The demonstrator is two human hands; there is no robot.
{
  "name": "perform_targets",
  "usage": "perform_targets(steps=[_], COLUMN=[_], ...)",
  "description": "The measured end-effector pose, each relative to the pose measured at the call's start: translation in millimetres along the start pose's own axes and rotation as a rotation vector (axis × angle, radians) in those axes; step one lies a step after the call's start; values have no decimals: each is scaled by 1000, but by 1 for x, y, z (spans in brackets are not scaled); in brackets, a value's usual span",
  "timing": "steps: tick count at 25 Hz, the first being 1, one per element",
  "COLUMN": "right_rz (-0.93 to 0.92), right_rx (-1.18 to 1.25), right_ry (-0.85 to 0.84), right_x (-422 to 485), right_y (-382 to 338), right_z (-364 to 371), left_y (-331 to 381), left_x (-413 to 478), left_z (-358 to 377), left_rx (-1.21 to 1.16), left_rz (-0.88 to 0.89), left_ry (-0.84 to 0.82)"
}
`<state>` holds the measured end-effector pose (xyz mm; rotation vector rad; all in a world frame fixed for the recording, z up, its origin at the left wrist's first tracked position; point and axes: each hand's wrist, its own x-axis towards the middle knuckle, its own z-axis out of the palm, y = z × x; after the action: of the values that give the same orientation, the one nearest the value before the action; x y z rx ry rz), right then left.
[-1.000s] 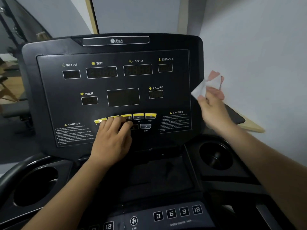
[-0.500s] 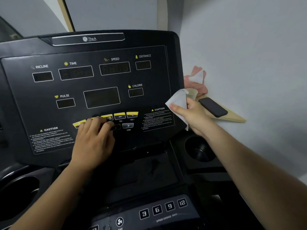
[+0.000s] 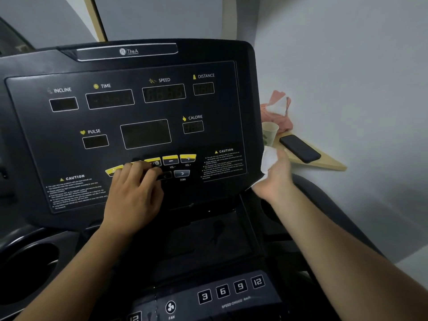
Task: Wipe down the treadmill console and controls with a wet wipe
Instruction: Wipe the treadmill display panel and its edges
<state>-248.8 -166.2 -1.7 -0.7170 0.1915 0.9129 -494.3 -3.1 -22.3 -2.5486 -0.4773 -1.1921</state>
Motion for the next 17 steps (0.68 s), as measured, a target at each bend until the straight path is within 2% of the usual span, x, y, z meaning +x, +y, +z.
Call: perform_targets(steps=[4,7,10,15,17], right_rz=[59,27,-10,66,57], right_rx=[39,73,105,61,56], right_ry=[-34,-25,53,122,93], right_x=[-21,-19,-12,-21,-32], right_y=[40,22,5,42,42], right_z=[-8,-6,2,0,-4], left_y=[0,-1,-1,0,0], left_x=[-1,-1,-1,-1,0], left_z=[-1,0,1,-1,-1], left_rx=[3,-1,4,-1,-1], left_rz=[-4,-6,-7,-11,-16], left_ry=[4,-2,-3,-11,-16])
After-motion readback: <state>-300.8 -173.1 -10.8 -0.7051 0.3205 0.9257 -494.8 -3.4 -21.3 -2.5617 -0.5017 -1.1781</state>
